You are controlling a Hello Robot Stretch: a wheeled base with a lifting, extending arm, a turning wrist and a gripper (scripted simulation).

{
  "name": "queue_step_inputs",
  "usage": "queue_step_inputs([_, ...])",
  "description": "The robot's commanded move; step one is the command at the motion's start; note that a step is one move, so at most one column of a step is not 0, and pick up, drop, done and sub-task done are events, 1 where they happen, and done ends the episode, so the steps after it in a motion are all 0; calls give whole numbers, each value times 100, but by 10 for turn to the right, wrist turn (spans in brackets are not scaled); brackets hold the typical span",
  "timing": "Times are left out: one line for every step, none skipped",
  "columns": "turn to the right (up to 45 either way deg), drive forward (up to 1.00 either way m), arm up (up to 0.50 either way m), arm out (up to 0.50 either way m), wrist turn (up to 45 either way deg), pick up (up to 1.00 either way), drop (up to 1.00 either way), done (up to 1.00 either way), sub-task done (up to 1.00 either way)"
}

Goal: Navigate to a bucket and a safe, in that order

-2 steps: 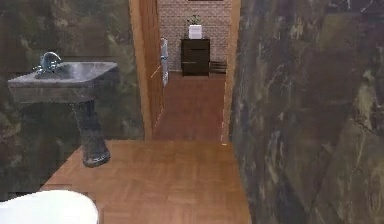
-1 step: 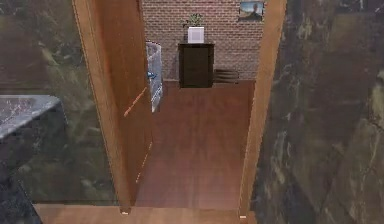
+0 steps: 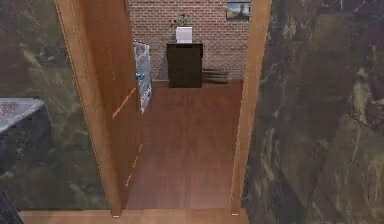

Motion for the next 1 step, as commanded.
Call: queue_step_inputs([0, 100, 0, 0, 0, 0, 0, 0, 0])
